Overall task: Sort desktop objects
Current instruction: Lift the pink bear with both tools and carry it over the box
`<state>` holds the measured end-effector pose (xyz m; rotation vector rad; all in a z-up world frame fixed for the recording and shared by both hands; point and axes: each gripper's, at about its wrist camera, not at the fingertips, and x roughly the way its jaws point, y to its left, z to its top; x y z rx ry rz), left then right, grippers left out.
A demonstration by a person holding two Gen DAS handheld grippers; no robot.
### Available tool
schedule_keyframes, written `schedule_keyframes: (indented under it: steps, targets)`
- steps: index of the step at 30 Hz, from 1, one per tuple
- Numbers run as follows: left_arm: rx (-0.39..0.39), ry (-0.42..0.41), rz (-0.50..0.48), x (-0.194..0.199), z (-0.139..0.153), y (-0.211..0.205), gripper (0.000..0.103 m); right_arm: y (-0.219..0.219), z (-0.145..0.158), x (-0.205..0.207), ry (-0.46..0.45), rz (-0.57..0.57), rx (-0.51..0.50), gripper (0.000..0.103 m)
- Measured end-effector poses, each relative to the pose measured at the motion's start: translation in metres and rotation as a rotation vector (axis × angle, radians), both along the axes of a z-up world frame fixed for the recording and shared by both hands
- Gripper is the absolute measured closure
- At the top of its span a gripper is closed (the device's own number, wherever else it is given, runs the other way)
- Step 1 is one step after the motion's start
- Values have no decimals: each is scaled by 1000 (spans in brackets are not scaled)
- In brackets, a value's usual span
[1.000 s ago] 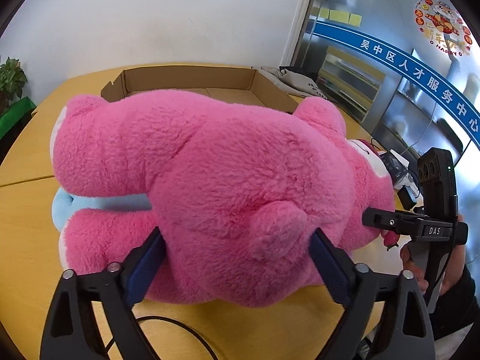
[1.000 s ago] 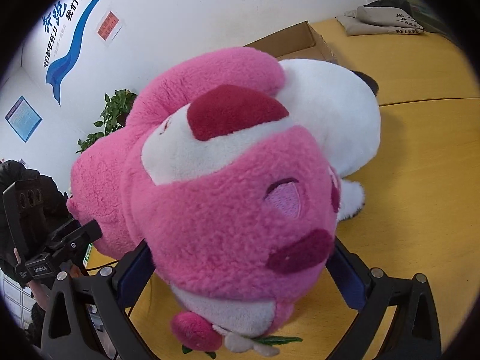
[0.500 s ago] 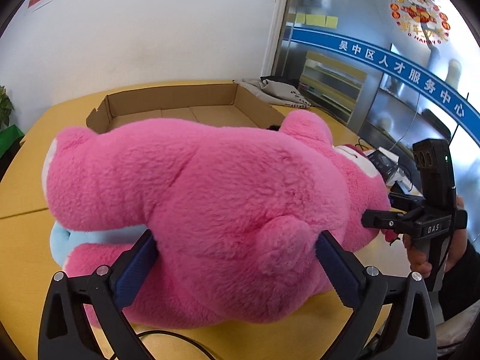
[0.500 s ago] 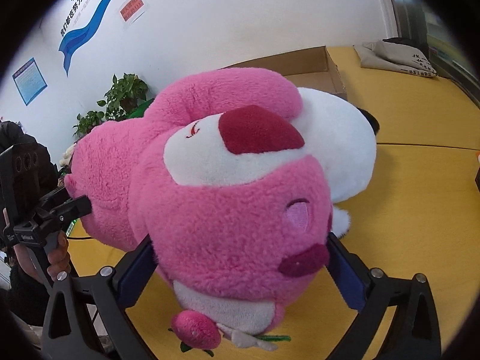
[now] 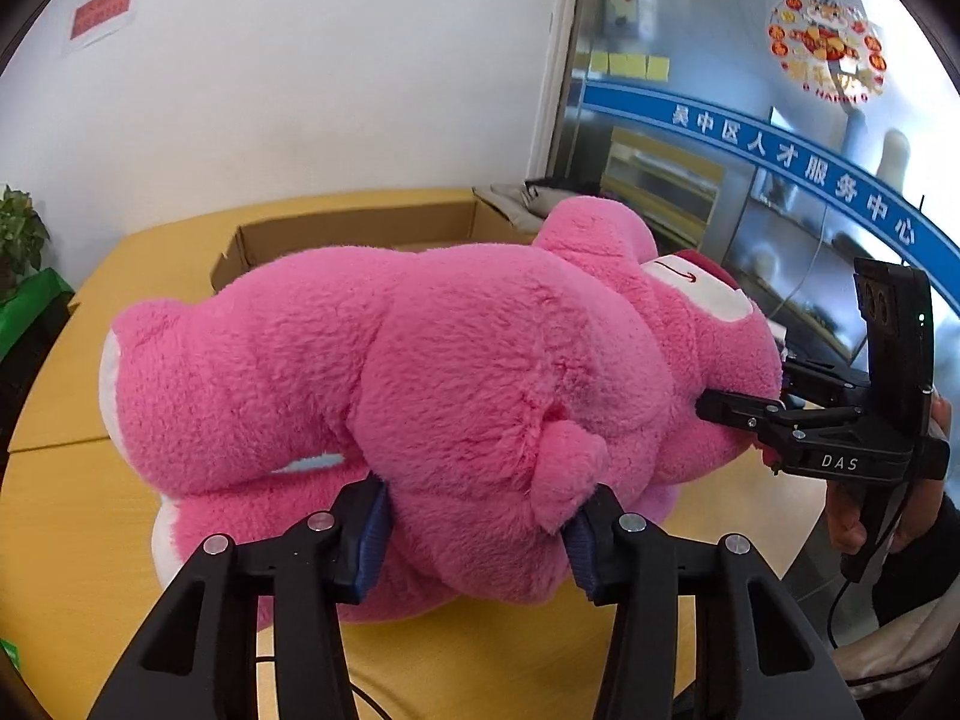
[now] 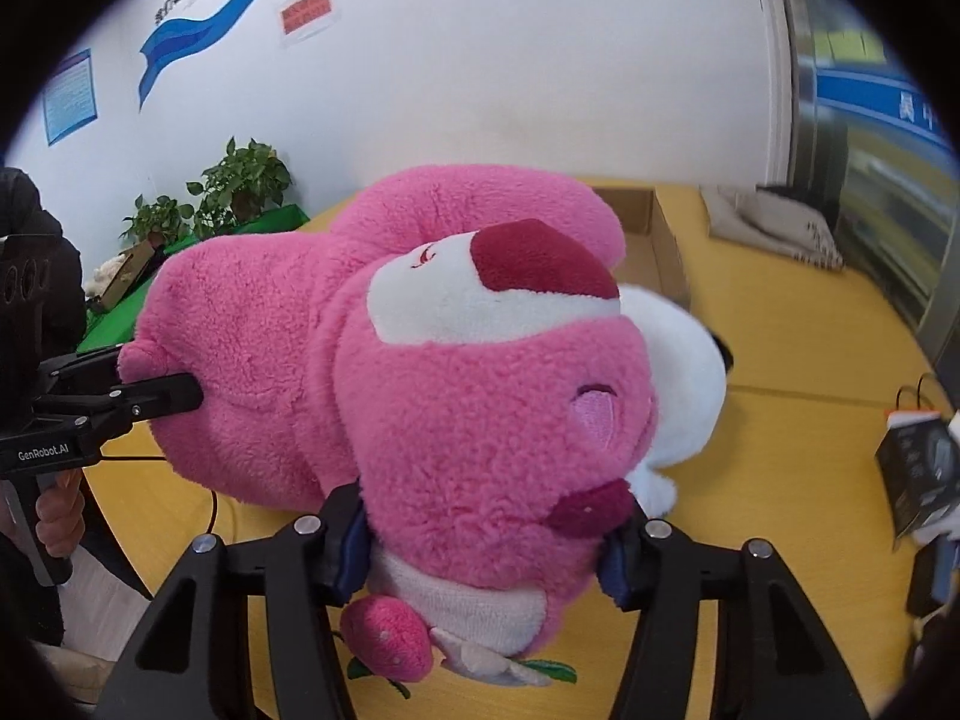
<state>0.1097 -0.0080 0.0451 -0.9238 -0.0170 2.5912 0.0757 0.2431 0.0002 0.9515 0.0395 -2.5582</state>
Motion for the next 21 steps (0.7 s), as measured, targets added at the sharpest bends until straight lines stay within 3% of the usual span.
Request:
schedule_keyframes:
  steps: [6,8,12,17,21]
  targets:
    - [-38,112,23,-32,45,-9,51,-20,48,-30,117,25,6,46]
    - [-62,143,21,-64,59,-11,51,-26,63,-53,149,27,9,46]
    - [-73,130,-1,-143,67,-16,51,-34,81,-122,161,21,14,45]
    - [-90,62,-11,-261,49,-15,51,-35,55,-218,58,-4,34,45]
    - [-85,-45,-29,-348,15,-11,51,-37,35,-295,-24,-24,49,45]
